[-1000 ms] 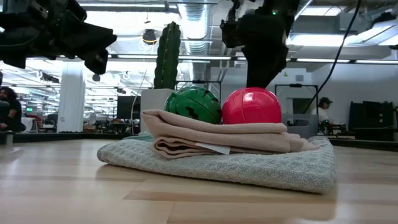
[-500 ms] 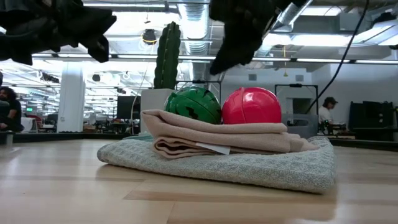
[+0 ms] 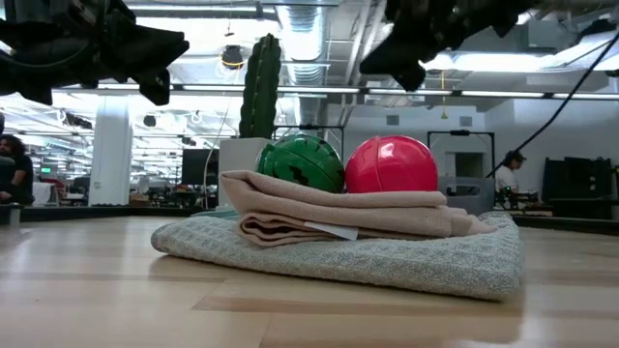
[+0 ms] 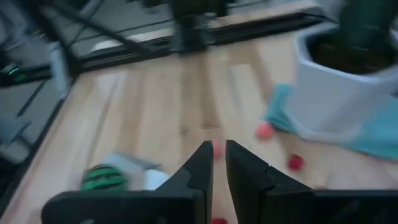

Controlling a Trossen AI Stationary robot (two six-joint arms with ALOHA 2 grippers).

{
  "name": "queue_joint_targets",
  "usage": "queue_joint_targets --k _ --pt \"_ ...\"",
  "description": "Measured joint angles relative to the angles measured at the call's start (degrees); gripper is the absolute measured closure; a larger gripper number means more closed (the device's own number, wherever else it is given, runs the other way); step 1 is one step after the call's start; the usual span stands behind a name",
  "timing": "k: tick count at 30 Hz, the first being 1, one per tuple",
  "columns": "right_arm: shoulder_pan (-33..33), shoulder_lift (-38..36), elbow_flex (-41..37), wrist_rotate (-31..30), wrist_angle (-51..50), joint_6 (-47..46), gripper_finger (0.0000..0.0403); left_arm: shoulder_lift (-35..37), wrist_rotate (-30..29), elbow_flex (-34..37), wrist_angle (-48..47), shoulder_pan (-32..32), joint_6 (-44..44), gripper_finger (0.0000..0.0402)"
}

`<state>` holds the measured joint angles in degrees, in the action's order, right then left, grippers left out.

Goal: Pick and placing Produce into tupperware

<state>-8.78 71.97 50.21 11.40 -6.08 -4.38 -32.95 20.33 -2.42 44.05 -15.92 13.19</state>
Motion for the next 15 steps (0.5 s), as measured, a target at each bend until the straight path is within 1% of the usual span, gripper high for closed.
queue_joint_targets --k 3,5,7,12,15 --pt "-0.29 -0.06 -1.28 -0.11 -1.1 -9.45 0.0337 0.0 0.05 0.0 -0.03 0.0 0.02 0.0357" --pt "0.27 0.5 -1.8 1.26 -2.65 -16.62 0.0337 0.0 0.03 0.0 -0.2 0.02 0.02 0.0357" --pt "1.75 1.54 -2.1 1.81 -4.08 -18.94 0.0337 0.0 0.03 0.0 -0.26 0.02 0.02 0.0357" --pt "6.69 4.11 -2.07 2.31 -3.86 -24.25 0.0337 0.0 -0.54 0.0 -0.38 0.02 -0.37 0.0357" --pt "8.48 5.4 -2.07 2.27 -3.67 -25.56 0.0337 0.0 -0.54 0.02 -1.03 0.02 -1.04 0.0357"
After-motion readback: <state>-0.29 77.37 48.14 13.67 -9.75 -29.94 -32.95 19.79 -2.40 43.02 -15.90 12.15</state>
